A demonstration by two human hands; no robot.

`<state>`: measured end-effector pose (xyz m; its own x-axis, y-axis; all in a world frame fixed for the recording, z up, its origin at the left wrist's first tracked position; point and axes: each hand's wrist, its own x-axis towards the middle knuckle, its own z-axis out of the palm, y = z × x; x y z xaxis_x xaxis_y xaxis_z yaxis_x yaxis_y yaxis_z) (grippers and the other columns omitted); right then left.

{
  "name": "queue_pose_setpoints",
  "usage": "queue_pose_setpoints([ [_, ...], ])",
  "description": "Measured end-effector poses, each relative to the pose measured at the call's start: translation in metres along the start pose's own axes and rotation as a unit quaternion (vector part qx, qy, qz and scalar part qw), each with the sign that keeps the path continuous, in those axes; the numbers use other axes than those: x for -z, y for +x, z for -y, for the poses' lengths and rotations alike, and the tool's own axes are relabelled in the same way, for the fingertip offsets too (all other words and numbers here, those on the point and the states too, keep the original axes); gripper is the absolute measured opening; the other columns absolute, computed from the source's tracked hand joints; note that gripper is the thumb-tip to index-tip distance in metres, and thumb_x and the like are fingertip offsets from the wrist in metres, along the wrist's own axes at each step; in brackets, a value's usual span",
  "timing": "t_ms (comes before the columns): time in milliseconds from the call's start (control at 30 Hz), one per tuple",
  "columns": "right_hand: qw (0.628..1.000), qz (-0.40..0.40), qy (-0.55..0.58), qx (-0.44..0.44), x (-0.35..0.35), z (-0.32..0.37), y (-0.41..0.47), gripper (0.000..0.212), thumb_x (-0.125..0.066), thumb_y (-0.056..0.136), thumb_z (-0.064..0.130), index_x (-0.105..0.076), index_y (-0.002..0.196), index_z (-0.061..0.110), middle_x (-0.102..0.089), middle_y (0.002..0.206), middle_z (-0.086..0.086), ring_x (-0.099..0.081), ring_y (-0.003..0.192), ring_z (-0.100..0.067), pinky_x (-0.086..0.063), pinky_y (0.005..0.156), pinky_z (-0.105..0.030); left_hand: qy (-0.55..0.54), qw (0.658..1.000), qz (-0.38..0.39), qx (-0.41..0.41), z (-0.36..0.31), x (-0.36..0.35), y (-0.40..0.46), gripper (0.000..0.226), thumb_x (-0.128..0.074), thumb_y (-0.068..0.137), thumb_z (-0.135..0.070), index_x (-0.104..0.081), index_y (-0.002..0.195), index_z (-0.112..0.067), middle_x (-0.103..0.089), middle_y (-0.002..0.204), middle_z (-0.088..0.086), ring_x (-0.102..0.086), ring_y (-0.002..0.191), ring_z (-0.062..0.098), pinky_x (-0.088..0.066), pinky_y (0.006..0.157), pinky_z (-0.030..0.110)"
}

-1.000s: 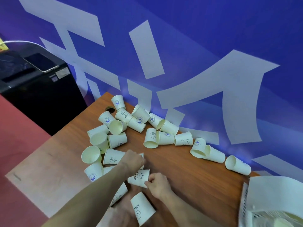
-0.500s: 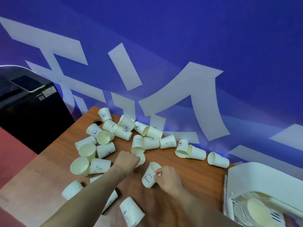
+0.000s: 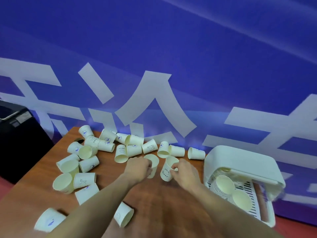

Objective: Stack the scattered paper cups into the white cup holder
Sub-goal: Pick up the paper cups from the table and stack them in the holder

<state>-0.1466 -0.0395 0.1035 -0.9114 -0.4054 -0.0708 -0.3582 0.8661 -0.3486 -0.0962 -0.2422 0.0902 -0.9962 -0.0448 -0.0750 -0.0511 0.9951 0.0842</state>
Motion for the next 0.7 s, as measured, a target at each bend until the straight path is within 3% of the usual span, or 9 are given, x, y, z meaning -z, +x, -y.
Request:
queue_pose_setpoints([
  [300,0.998,-0.055,0.012,0.004,0.049,-0.078,-0.054,0.025,-0.055,0.092,0.038,-0.073,0.105,0.027,-0.053,0.104,0.002,-0.057,0.100,-0.021,-0.044,0.074,-0.031,-0.025,0.999,-0.014,-0.036,-0.103,0.016,0.006,0.024,-0.054,0.091,-0.049,-0.067,0.105,-0.035,-0.071,0.099,-0.005,-0.065,0.093,0.020,-0.047,0.074,0.032],
  [467,0.996,-0.079,0.021,-0.020,0.072,-0.122,-0.085,0.024,-0.057,0.092,0.038,-0.073,0.104,0.025,-0.049,0.097,0.005,-0.058,0.096,-0.019,-0.042,0.072,-0.030,-0.044,0.996,-0.017,-0.078,-0.159,0.025,0.003,0.024,-0.054,0.093,-0.049,-0.069,0.103,-0.034,-0.072,0.094,-0.008,-0.065,0.092,0.016,-0.042,0.065,0.028],
  [700,0.992,-0.111,0.039,-0.050,0.099,-0.181,-0.122,0.022,-0.061,0.089,0.037,-0.074,0.098,0.023,-0.050,0.100,0.005,-0.058,0.097,-0.018,-0.043,0.070,-0.030,-0.039,0.989,-0.046,-0.132,-0.227,0.035,0.004,0.025,-0.055,0.091,-0.051,-0.072,0.102,-0.037,-0.072,0.093,-0.007,-0.065,0.088,0.017,-0.045,0.067,0.028],
])
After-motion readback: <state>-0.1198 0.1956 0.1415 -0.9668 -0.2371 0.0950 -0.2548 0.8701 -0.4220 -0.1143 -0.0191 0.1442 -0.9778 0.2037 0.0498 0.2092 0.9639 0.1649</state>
